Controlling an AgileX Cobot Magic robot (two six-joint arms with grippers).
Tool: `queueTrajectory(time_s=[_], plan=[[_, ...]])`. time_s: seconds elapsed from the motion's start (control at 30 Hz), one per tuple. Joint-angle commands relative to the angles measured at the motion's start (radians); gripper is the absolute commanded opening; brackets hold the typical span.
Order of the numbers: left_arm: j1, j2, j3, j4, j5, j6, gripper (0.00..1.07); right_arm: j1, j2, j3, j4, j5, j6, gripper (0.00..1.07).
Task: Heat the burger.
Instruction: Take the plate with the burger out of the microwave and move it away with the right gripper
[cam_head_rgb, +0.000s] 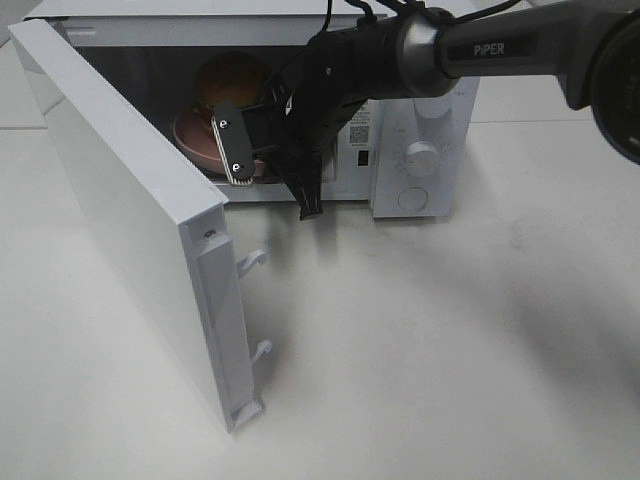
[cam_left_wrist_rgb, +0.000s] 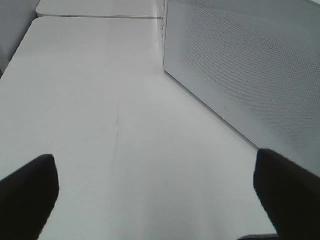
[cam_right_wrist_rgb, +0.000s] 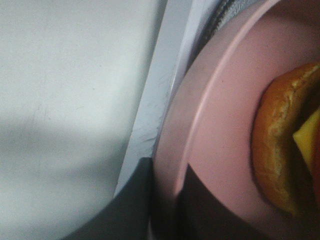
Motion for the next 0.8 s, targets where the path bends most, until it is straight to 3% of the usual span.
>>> queueTrajectory(time_s=[0.03,0.8], plan=[[0.0,-0.016,0.003,-0.002,-0.012,0.001,0.98,-0.002,-0.037,0.041,0.003,-0.015,-0.021,0.0],[0.0,-0.016,0.003,-0.002,-0.012,0.001,0.98,-0.002,-0.225,0.309,0.034,-0.094,-0.203,0.0]])
